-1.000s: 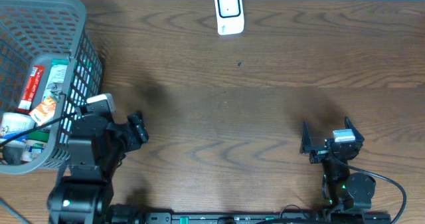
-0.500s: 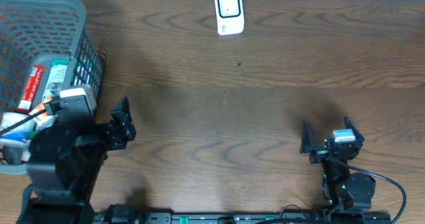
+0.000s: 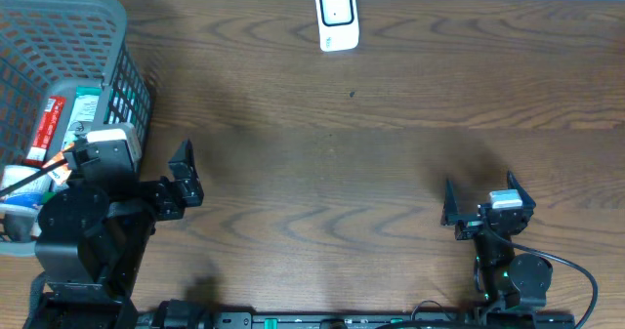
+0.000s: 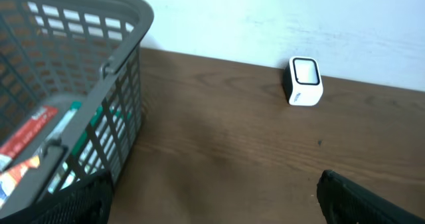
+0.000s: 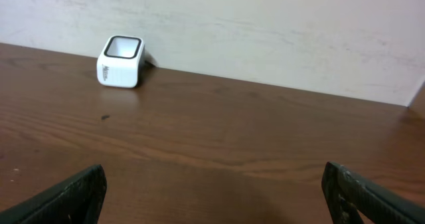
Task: Scan the item barcode
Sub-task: 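Raise the left gripper and move it over the grey basket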
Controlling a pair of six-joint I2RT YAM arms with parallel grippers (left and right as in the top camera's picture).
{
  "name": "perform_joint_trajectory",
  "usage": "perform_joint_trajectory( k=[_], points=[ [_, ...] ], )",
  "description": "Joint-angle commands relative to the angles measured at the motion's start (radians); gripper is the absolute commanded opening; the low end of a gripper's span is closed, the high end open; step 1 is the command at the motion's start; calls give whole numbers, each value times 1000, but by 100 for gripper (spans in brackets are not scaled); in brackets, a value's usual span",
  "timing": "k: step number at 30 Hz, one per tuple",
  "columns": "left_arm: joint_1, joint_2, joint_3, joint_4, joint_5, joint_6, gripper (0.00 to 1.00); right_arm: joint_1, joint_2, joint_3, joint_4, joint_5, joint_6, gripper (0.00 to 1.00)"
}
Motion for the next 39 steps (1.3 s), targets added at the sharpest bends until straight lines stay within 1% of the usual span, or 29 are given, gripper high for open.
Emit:
perform_joint_trajectory(
  k=[1, 5, 9, 12, 16, 18, 24, 30, 34, 39],
  points=[
    [5, 6, 21, -19, -35, -100, 98, -4, 0, -1, -3, -3, 14, 99],
    [5, 51, 85, -101, -189, -188, 98, -4, 0, -1, -3, -3, 14, 99],
    [5, 151, 225, -236, -261, -188, 98, -4, 0, -1, -3, -3, 14, 99],
    [6, 252, 360, -370, -324, -193, 98, -4, 0, -1, -3, -3, 14, 99],
    [10, 375, 523, -532, -336, -265, 98, -4, 0, -1, -3, -3, 14, 99],
    [11, 424, 575, -584, -336, -278, 98, -4, 0, -1, -3, -3, 14, 99],
    [11, 494, 597, -605, -336, -278, 98, -4, 0, -1, -3, -3, 14, 99],
    [35, 510, 597, -596, -336, -298, 98, -4, 0, -1, -3, -3, 14, 99],
    [124, 510, 597, -583, -328, -304, 98, -4, 0, -1, -3, -3, 14, 99],
    [284, 510, 597, -558, -202, -305, 98, -4, 0, -1, -3, -3, 14, 99]
  ],
)
